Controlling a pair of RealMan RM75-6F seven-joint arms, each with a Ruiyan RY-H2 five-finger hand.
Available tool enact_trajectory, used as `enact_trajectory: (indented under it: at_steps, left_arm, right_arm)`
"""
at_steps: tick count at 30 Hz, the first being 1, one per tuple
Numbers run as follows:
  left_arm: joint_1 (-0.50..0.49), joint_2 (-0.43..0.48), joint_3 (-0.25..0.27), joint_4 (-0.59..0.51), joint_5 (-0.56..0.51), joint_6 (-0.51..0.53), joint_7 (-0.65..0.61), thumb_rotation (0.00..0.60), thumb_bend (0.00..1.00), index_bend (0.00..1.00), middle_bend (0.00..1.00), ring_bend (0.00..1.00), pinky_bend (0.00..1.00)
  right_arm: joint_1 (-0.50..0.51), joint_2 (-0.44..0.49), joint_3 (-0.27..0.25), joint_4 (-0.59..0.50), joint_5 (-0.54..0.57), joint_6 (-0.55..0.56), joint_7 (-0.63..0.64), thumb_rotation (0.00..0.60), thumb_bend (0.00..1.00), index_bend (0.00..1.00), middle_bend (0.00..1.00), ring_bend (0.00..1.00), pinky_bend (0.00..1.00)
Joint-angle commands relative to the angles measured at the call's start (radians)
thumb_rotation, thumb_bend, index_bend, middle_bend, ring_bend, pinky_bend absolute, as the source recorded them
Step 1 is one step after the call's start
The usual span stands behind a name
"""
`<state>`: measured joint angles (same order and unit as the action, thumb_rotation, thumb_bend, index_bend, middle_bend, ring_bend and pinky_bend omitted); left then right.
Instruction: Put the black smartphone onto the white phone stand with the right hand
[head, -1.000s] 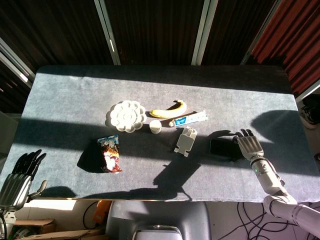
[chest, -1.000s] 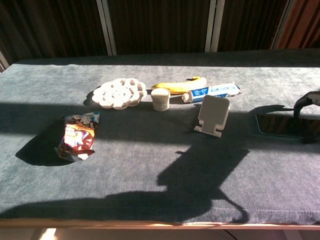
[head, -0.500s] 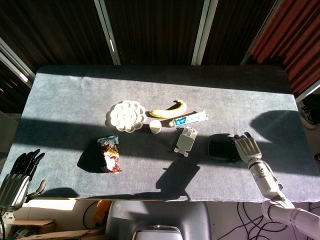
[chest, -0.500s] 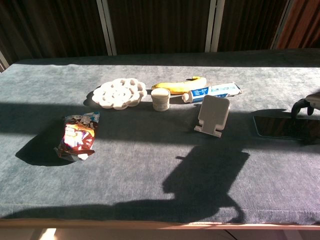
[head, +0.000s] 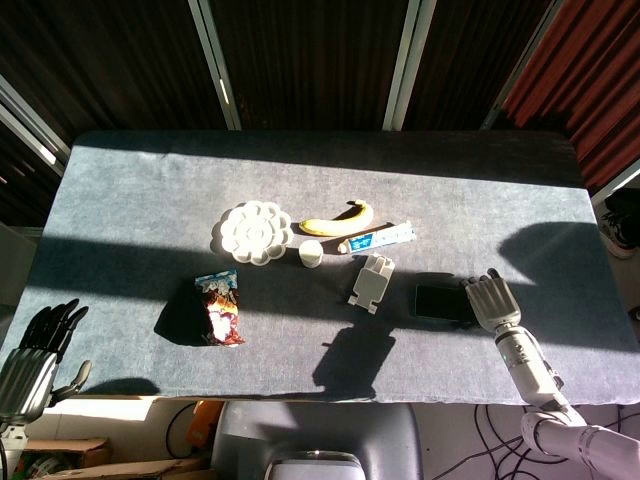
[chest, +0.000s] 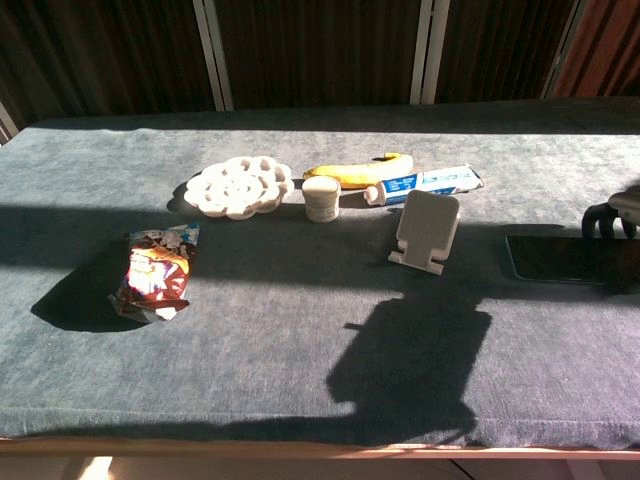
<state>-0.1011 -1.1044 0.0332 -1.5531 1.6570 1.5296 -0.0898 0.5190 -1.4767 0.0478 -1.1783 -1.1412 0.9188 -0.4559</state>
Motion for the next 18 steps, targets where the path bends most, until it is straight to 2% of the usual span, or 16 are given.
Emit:
enact_trajectory:
  at_steps: [1, 9, 18]
  left_arm:
    - [0.000, 0.001, 0.000, 0.001, 0.000, 0.001, -0.004, 0.600, 0.40, 0.00, 0.00, 0.00, 0.00]
    - [0.002, 0.003, -0.001, 0.004, -0.001, 0.004, -0.013, 0.600, 0.41, 0.00, 0.00, 0.00, 0.00]
    - [0.001, 0.004, -0.002, 0.005, -0.002, 0.004, -0.020, 0.600, 0.40, 0.00, 0.00, 0.00, 0.00]
  right_arm:
    - [-0.002, -0.007, -0.002, 0.001, 0.006, 0.003, -0.017, 0.600, 0.33, 0.97, 0.67, 0.45, 0.33]
    - [-0.003, -0.042, -0.001, 0.038, 0.003, 0.033, -0.073, 0.600, 0.33, 0.98, 0.68, 0.47, 0.38]
    - [-0.008, -0.067, -0.010, 0.095, -0.092, 0.108, -0.047, 0.600, 0.33, 1.00, 0.70, 0.52, 0.40]
